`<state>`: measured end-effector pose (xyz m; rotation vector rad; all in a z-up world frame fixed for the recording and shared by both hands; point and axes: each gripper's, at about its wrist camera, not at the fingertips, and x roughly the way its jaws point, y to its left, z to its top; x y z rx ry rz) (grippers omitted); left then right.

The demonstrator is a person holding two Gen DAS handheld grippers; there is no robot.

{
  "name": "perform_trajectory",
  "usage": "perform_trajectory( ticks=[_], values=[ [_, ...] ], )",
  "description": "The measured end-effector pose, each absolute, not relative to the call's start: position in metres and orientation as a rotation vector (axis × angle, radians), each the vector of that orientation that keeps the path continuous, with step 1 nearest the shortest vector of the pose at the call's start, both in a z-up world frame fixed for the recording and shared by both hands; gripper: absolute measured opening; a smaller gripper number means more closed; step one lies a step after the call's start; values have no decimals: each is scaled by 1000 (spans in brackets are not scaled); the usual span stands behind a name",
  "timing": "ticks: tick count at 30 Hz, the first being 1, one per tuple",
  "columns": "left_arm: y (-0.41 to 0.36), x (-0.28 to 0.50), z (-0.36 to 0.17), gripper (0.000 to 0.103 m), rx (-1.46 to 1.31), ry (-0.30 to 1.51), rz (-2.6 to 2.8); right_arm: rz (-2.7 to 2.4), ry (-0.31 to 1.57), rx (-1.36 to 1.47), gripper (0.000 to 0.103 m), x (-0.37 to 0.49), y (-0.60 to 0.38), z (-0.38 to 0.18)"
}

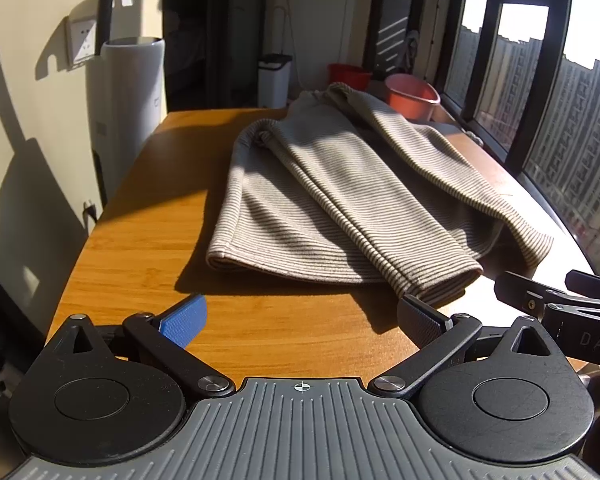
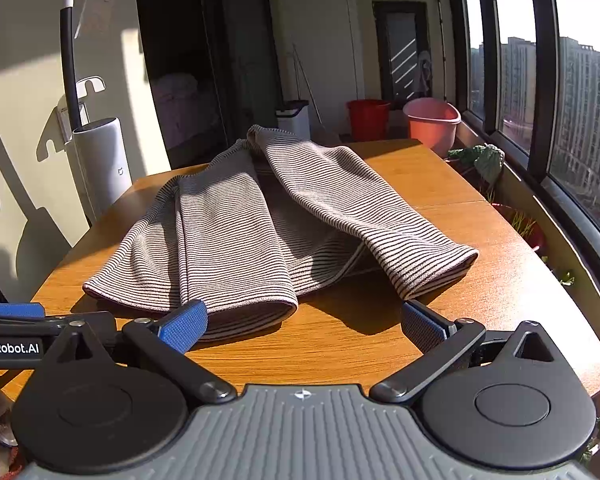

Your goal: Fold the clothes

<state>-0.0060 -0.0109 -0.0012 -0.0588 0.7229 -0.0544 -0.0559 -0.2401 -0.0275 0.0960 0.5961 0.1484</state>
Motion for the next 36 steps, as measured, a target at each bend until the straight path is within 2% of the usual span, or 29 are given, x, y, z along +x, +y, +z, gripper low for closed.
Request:
perform_trajectory(
  ticks=[36],
  values=[
    [-11,-6,-4,103,-59,738,-55,145,614,103,103,-55,-241,-31]
  ],
)
